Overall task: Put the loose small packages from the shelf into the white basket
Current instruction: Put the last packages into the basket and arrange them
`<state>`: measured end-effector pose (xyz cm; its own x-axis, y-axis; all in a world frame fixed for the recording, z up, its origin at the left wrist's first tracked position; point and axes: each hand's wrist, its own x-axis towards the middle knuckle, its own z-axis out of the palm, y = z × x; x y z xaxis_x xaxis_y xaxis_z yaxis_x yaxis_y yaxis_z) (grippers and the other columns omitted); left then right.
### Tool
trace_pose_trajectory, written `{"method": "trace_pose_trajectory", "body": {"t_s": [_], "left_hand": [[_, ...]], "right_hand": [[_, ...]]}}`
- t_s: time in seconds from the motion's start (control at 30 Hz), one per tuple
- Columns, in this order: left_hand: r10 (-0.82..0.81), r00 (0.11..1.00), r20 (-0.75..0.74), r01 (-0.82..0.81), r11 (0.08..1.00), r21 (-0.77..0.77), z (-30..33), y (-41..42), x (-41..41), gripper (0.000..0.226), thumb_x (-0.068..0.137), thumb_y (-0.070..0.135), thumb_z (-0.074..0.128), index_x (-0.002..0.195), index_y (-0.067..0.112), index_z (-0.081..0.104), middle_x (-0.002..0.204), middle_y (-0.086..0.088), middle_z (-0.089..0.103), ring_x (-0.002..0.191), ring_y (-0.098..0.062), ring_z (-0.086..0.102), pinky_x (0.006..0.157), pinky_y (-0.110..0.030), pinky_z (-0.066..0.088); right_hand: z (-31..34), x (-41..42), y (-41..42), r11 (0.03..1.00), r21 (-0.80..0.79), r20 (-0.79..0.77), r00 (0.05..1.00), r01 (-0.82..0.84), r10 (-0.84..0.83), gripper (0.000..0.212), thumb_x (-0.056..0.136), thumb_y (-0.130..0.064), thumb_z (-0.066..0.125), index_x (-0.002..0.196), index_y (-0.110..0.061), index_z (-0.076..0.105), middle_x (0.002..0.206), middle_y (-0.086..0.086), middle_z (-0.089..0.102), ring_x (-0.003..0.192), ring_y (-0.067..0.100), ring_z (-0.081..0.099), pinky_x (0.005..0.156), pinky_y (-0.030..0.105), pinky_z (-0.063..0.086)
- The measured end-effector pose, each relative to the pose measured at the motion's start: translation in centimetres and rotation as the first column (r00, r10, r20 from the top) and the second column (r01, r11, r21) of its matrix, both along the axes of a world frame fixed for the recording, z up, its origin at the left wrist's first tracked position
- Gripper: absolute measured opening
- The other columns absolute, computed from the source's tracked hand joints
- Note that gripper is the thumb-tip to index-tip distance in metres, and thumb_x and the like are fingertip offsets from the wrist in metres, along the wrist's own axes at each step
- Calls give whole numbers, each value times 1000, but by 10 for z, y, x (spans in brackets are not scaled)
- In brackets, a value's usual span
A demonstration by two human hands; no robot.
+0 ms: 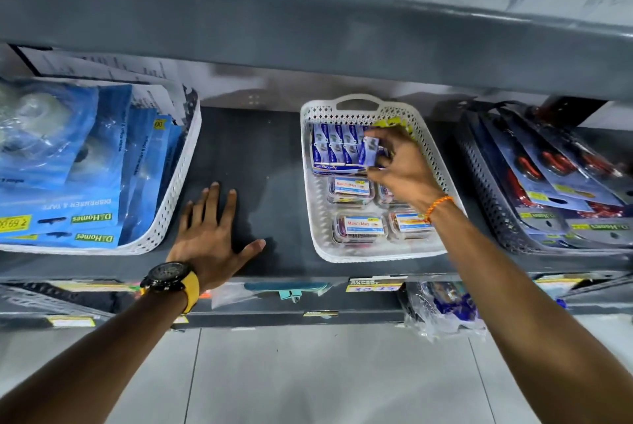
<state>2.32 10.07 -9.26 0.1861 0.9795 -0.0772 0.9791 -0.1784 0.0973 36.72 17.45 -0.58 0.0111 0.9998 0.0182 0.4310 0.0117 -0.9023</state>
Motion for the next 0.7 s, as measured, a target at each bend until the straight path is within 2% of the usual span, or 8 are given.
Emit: {"method": "trace_pose_trajectory", "body": {"t_s": [0.17, 0.23, 0.43, 0.53, 0.63, 0.7], "left_hand": [[-7, 1000, -2, 7, 1000, -19, 4, -1, 0, 120, 72, 94, -5, 162, 15, 1, 170, -16, -4, 157, -34, -1, 126, -52, 3], [-10, 1000, -3, 10, 1000, -20, 4, -2, 1, 120, 72, 94, -5, 162, 15, 1, 170, -16, -3, 157, -34, -1, 126, -52, 3], [-13, 1000, -10, 12, 1000, -27, 4, -1, 0, 119, 72, 94, -5, 162, 16, -2, 170, -15, -7, 157, -33, -4, 126, -51, 1], [-8, 1000, 2, 8, 1000, -21, 3, 1, -1, 119, 72, 95, -3, 162, 17, -3, 170, -14, -7, 157, -32, -6, 126, -50, 0], [-5, 1000, -2, 5, 1000, -23, 2, 1, -1, 118, 71, 95, -3, 162, 19, -3, 171, -12, -9, 157, -30, -8, 127, -49, -1], [0, 1000, 6, 0, 1000, -20, 2, 0, -1, 119, 71, 95, -3, 162, 20, -3, 171, -11, -9, 157, -30, -8, 127, -49, -1]], "right_hand": [[0, 16, -11, 999, -48, -4, 1000, -8, 8, 72, 66, 19, 78, 125, -21, 62, 138, 2, 51, 118, 18, 63, 91, 34, 59], [2, 17, -11, 999, -52, 34, 999, 14, -12, 73, 67, 17, 79, 129, -16, 60, 136, -1, 53, 120, 16, 61, 96, 36, 57], [-3, 25, -1, 997, -27, 221, 973, 78, -70, 69, 67, 7, 85, 129, -16, 63, 132, 1, 61, 109, 16, 67, 99, 33, 56], [-7, 31, 9, 996, -4, 322, 943, 86, -81, 67, 66, 0, 86, 124, -27, 64, 130, 5, 63, 112, 22, 66, 101, 40, 54], [-1, 32, 19, 997, 6, 419, 905, 83, -78, 62, 70, 6, 81, 126, -17, 66, 129, 6, 66, 114, 24, 66, 99, 41, 55], [9, 31, 22, 998, -42, 497, 867, 56, -28, 62, 74, 7, 79, 131, -13, 62, 133, 7, 64, 119, 24, 63, 104, 40, 52]]}}
